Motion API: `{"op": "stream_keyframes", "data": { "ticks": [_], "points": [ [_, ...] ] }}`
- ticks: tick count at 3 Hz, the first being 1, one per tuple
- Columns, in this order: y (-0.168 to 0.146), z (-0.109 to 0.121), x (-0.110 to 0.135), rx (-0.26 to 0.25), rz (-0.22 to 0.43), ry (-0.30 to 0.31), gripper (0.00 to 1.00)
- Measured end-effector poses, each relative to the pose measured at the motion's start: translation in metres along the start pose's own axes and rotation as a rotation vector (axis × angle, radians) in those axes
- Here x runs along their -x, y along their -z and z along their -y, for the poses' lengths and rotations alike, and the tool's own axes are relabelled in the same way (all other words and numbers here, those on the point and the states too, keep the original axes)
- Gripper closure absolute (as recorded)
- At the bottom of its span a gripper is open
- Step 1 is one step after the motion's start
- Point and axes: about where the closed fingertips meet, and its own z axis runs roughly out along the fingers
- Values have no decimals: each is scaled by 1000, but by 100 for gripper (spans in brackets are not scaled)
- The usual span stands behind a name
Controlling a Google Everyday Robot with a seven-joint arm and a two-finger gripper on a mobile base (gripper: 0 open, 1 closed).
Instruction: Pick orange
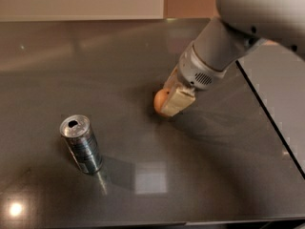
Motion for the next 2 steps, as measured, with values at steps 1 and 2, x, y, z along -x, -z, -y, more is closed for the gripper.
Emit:
{"op": "stream_keyframes", "data": {
  "ticks": [1, 2],
  "points": [
    [57, 16, 13, -3, -5, -14, 100],
    [100, 29, 26, -14, 4, -11, 100]
  ]
}}
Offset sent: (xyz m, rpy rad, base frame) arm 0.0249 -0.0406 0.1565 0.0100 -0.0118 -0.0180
